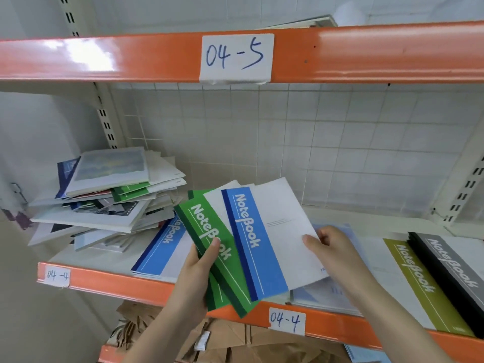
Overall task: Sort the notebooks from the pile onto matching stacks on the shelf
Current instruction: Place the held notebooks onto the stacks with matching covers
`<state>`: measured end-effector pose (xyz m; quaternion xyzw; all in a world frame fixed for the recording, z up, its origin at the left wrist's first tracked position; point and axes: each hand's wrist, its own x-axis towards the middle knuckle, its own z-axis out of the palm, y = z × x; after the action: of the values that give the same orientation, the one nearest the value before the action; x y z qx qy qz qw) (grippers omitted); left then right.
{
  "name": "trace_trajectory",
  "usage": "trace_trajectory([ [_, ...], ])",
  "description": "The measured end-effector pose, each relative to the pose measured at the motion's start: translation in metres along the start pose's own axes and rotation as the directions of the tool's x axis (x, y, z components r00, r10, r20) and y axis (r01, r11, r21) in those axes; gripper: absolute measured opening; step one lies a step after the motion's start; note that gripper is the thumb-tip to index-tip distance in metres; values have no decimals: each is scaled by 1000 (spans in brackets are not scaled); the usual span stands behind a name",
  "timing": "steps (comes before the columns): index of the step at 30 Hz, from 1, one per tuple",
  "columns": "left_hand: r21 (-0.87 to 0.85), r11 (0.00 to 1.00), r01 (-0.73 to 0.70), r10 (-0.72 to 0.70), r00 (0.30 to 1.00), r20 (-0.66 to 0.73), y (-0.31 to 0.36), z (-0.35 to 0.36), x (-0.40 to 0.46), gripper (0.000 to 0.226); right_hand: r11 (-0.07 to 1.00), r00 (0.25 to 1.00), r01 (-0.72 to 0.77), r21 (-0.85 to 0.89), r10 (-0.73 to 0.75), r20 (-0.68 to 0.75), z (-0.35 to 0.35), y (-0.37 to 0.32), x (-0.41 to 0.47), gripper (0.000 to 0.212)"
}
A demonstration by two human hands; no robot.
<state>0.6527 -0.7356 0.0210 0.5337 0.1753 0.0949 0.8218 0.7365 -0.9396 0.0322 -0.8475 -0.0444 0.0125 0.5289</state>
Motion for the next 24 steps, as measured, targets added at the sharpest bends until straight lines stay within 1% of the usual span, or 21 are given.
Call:
trace_trajectory([
  [2,36,998,-55,56,998,-42,11,-17,-2,13,1000,998,9,30,-7,-61,8,-5,9,12],
  [3,70,992,-105,109,993,-53,18,-25,-4,13,998,995,17,67,-11,-96,14,-8,13,8],
  [4,114,977,-178,185,981,-60,27,-32,-5,13,993,992,27,114,-12,-124,20,-10,17,9],
  [5,169,949,-265,278,959,-60,37,-37,-5,14,985,990,37,167,-14,-140,29,-13,18,15],
  [7,277,863,-423,450,892,-40,59,-47,-4,16,971,992,41,236,-11,-128,47,-15,20,27],
  [9,337,785,-520,559,829,-25,79,-56,-2,17,976,995,39,214,-18,-99,66,-15,20,28],
  [12,358,722,-592,653,754,-71,102,-68,4,19,992,998,43,122,-38,-47,94,-19,16,30],
  [14,339,708,-619,685,720,-116,109,-75,8,20,995,997,71,64,-73,38,111,-24,11,31],
  [15,324,707,-629,691,711,-128,112,-78,9,20,995,990,101,8,-102,96,119,-28,9,31],
  [17,296,717,-631,687,712,-146,113,-83,11,20,967,970,192,-168,-161,184,129,-33,6,32],
  [19,284,728,-624,677,720,-155,113,-89,14,19,881,952,286,-377,-217,215,135,-36,6,33],
  [21,278,741,-611,663,731,-161,113,-94,16,19,757,924,381,-531,-300,236,141,-37,6,34],
  [23,262,754,-602,650,743,-163,114,-100,18,19,670,869,495,-553,-390,305,148,-41,3,37],
  [24,252,759,-600,645,747,-163,115,-101,19,19,630,839,545,-553,-411,357,154,-43,2,39],
])
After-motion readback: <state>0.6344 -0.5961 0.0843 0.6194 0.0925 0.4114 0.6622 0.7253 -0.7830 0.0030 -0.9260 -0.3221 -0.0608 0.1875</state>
